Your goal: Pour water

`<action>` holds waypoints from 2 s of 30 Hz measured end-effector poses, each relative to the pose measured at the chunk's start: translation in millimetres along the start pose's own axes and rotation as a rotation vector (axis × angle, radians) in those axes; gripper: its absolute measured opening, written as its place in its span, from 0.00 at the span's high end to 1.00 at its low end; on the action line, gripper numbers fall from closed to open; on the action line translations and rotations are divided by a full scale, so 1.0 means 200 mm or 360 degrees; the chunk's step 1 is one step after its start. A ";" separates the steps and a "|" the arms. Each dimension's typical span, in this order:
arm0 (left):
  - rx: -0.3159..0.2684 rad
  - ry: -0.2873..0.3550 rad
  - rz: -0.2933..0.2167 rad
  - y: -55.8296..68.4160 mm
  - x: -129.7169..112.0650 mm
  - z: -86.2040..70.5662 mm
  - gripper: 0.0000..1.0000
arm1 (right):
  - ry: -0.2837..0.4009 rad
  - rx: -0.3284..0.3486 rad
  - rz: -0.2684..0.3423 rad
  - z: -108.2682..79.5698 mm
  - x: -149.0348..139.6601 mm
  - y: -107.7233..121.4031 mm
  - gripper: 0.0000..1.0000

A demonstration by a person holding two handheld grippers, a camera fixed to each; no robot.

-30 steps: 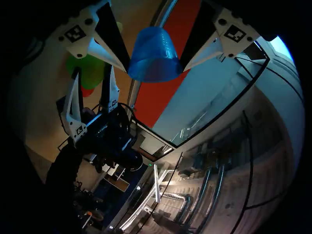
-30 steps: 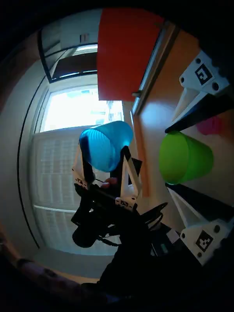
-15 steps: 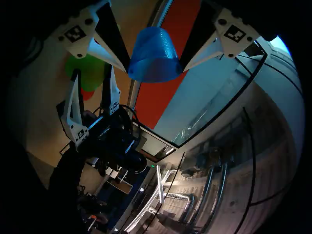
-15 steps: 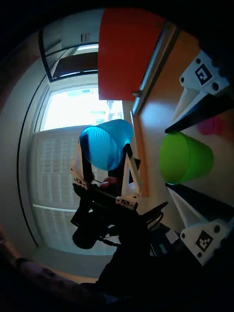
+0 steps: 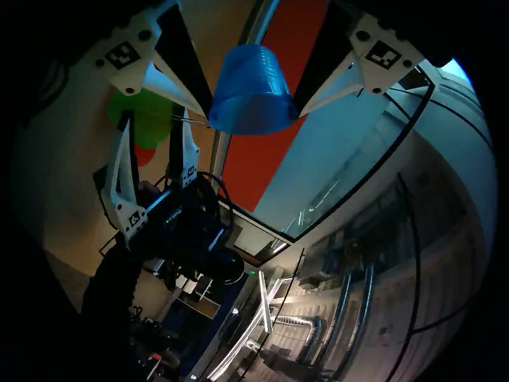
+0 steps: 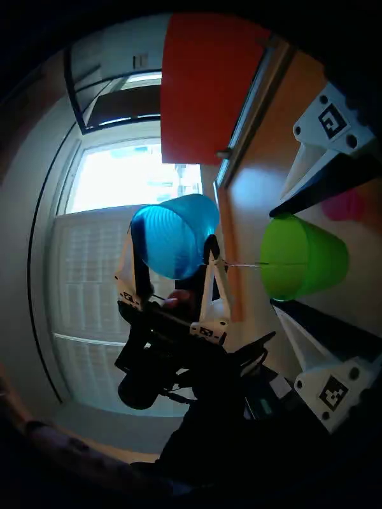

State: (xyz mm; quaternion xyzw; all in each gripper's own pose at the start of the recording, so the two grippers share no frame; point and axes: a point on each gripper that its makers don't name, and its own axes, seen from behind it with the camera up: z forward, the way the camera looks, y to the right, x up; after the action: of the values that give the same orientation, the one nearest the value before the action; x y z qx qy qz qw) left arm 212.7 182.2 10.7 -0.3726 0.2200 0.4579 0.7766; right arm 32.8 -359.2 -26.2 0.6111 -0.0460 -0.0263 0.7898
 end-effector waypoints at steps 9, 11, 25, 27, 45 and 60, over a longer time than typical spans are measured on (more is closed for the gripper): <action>0.0002 -0.0005 0.0019 0.00 0.00 0.01 0.13 | 0.0006 0.0002 -0.0004 0.00 0.00 0.00 0.05; -0.0002 -0.0003 0.0021 0.00 0.00 0.01 0.14 | 0.0005 0.0001 -0.0005 0.00 0.00 0.00 0.05; -0.0009 0.0000 0.0063 0.00 0.02 0.02 0.14 | 0.0013 0.0000 -0.0016 0.01 0.01 0.00 0.05; -0.0012 -0.0001 0.0069 0.01 0.02 0.02 0.13 | 0.0013 0.0001 -0.0017 0.01 0.01 0.00 0.05; -0.0017 -0.0003 0.0137 0.02 0.03 0.04 0.14 | 0.0018 -0.0015 -0.0034 0.00 0.02 0.02 0.05; -0.0022 -0.0001 0.0170 0.03 0.06 0.06 0.13 | 0.0025 -0.0029 -0.0047 -0.03 0.03 0.03 0.05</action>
State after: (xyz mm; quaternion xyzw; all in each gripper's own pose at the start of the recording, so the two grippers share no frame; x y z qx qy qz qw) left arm 213.3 199.3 8.8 -0.3656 0.2360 0.5004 0.7485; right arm 38.7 -353.1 -20.8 0.6046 -0.0307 -0.0335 0.7953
